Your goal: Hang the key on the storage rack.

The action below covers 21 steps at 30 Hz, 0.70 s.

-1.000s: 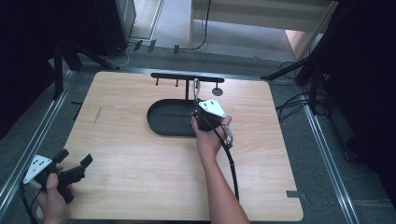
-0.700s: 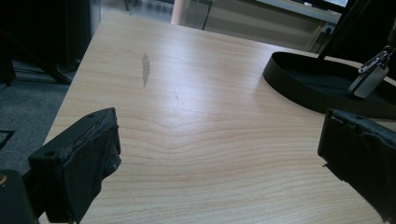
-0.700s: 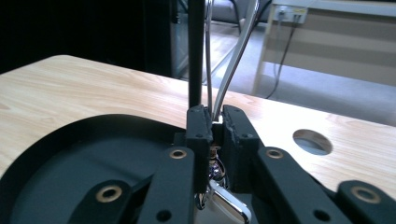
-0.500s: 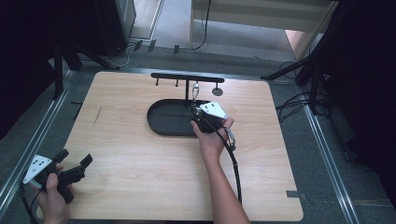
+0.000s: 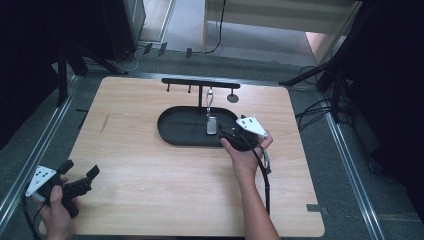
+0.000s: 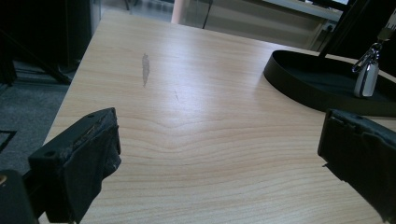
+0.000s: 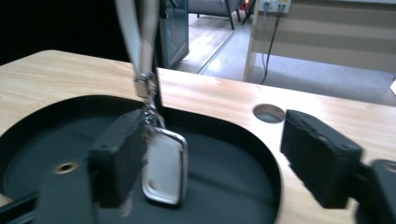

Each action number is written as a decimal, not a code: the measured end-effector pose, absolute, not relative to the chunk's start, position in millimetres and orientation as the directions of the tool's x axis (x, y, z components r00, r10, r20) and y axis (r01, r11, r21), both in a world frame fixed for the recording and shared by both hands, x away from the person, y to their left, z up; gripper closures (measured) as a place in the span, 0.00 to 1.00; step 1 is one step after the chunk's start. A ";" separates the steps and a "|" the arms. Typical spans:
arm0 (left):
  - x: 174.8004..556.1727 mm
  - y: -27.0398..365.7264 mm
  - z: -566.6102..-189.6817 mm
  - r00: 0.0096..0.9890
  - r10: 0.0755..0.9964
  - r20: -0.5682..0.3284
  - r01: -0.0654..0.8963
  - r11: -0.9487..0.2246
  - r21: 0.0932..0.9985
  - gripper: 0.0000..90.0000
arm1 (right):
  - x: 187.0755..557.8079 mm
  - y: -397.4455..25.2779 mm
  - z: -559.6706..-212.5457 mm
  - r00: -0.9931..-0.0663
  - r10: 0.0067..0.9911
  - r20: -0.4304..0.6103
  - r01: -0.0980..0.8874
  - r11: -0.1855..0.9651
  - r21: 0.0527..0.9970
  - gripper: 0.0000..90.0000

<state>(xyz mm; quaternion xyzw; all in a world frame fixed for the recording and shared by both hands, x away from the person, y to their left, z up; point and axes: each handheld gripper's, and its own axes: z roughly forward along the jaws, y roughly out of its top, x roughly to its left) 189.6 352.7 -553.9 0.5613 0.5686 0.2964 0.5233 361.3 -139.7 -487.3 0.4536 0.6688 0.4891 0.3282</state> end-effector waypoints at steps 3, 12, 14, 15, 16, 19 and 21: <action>189.5 352.8 -553.8 0.178 0.949 -0.259 0.329 0.190 0.925 0.00 | 354.6 -152.2 -488.6 -0.351 0.936 -0.008 0.283 0.114 0.952 0.14; 189.6 352.8 -553.8 0.178 0.949 -0.259 0.330 0.191 0.925 0.00 | 334.1 -194.0 -493.8 -0.335 0.942 0.013 0.275 0.084 0.958 0.04; 189.6 352.7 -553.8 0.178 0.950 -0.258 0.330 0.189 0.925 0.00 | 332.0 -198.4 -494.4 -0.330 0.944 0.015 0.277 0.081 0.957 0.04; 189.6 352.7 -553.8 0.178 0.950 -0.258 0.330 0.189 0.925 0.00 | 328.0 -207.2 -496.2 -0.320 0.947 0.020 0.279 0.074 0.958 0.04; 189.6 352.7 -553.8 0.178 0.950 -0.256 0.330 0.188 0.925 0.00 | 328.0 -207.2 -496.2 -0.320 0.947 0.020 0.279 0.074 0.958 0.04; 189.6 352.6 -553.8 0.178 0.950 -0.256 0.331 0.187 0.925 0.00 | 320.7 -222.9 -501.4 -0.302 0.953 0.025 0.288 0.066 0.955 0.04; 189.6 352.5 -553.8 0.178 0.950 -0.256 0.330 0.187 0.925 0.00 | 317.0 -230.9 -503.9 -0.293 0.956 0.035 0.288 0.053 0.956 0.03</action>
